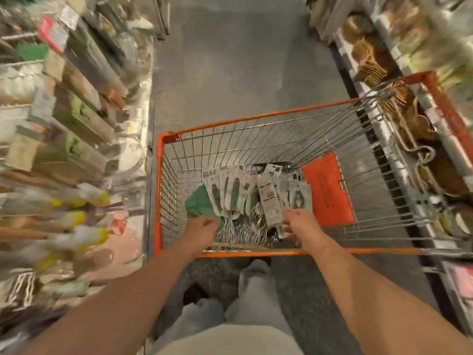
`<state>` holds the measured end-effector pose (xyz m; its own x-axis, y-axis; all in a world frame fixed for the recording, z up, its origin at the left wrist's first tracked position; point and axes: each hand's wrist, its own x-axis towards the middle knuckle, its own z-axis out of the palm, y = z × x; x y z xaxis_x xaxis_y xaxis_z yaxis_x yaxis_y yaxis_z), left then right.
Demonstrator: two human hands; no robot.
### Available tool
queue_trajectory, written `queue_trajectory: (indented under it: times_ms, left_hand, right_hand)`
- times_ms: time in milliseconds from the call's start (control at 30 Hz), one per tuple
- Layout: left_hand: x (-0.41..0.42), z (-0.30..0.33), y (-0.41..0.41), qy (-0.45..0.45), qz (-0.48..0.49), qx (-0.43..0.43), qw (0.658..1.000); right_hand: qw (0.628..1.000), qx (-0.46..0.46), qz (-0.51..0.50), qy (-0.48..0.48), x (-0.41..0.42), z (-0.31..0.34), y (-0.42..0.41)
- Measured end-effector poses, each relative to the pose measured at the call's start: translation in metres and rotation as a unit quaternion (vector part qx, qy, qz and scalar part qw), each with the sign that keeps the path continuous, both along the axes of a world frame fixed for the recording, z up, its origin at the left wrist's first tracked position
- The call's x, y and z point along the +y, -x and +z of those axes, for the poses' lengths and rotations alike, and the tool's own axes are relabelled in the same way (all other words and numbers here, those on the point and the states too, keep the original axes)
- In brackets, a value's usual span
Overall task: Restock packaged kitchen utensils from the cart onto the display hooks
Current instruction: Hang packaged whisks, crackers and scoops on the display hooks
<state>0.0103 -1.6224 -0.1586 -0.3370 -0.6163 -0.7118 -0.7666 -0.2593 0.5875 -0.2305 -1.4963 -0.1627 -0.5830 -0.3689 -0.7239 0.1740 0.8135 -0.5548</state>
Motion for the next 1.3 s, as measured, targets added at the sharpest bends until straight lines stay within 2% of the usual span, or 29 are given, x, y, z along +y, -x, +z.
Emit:
queue_trajectory:
  times_ms: [367,633,733,900,1000,1167,1300]
  left_hand:
    - [0.0,-0.048,0.106,-0.048,0.046,-0.091,0.994]
    - [-0.009,-0.071,0.171,-0.023,-0.003,-0.135,0.991]
    - [-0.013,-0.087,0.198,-0.041,-0.009,-0.146,0.988]
    - [-0.005,-0.119,0.249,-0.097,0.008,-0.129,0.987]
    - [0.004,-0.141,0.274,-0.122,0.025,-0.142,0.982]
    - [0.019,-0.175,0.283,-0.051,0.041,-0.193,0.979]
    - [0.022,-0.175,0.286,-0.006,-0.002,-0.237,0.972]
  right_hand:
    - [0.995,-0.091,0.011,-0.046,-0.006,-0.07,0.104]
    - [0.995,-0.055,-0.012,-0.076,-0.001,-0.117,0.161]
    - [0.997,-0.043,0.0,-0.07,-0.01,-0.132,0.163]
    - [0.996,-0.039,-0.044,-0.071,-0.014,-0.165,0.165]
    - [0.996,-0.03,-0.027,-0.086,-0.008,-0.177,0.17]
    - [0.991,0.026,0.041,-0.122,-0.002,-0.195,0.162]
    - [0.995,0.015,0.043,-0.085,0.004,-0.2,0.16]
